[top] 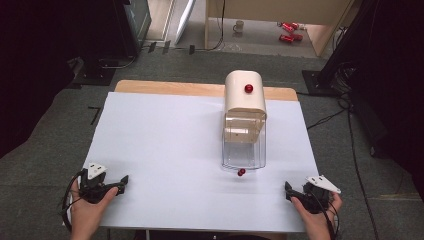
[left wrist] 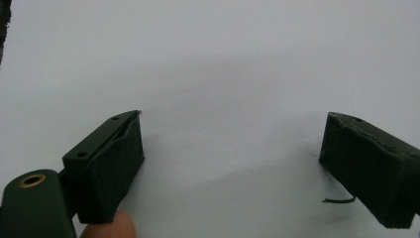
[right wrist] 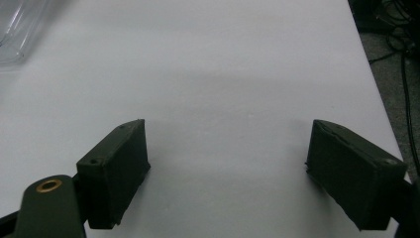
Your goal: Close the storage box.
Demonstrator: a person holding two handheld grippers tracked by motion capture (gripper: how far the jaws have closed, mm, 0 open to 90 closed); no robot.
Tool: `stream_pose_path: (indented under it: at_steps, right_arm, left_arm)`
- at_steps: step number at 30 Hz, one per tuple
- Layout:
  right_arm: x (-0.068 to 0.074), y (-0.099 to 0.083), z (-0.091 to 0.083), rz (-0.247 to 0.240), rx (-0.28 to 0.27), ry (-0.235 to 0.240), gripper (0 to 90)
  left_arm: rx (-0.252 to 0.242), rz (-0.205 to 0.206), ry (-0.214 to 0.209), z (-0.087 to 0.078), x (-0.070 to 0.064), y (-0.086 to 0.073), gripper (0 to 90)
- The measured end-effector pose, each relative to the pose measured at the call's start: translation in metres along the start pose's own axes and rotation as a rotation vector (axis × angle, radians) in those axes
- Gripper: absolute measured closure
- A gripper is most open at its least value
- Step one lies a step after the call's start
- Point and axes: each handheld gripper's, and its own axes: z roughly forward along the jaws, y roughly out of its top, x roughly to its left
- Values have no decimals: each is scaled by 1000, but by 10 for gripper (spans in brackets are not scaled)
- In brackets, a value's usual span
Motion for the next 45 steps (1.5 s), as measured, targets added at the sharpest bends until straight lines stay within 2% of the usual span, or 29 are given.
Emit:
stream_pose_path:
  at_steps: [3, 5, 15, 19, 21, 22, 26, 32, 43, 45]
  right_arm:
    - [1, 1, -1, 12, -5, 7, 186]
    - [7, 3, -5, 27, -20, 26, 199]
    - [41, 14, -24, 11, -83, 90, 249]
    - [50, 16, -29, 15, -100, 123, 283]
    - [58, 18, -33, 11, -118, 156, 322]
    - [58, 18, -33, 11, -118, 156, 322]
    - [72, 20, -38, -5, -141, 190, 376]
    - [86, 21, -41, -3, -142, 215, 453]
    - [104, 24, -41, -7, -151, 229, 522]
    - [112, 25, -42, -20, -161, 223, 570]
  left_arm:
    - [-1, 2, 2, 0, 0, 0, 97]
    - [-1, 3, 3, 0, 0, 0, 97]
    - [-4, 6, 6, 0, -1, -1, 99]
    - [-3, 6, 6, 0, -1, -1, 99]
    - [-4, 6, 6, 0, -1, -1, 99]
    - [-4, 6, 6, 0, -1, -1, 99]
    - [-3, 7, 6, 0, -1, -1, 99]
    - [-4, 8, 6, 0, -1, -1, 101]
    - [-4, 8, 6, 0, -1, -1, 101]
    - [-4, 8, 6, 0, -1, -1, 101]
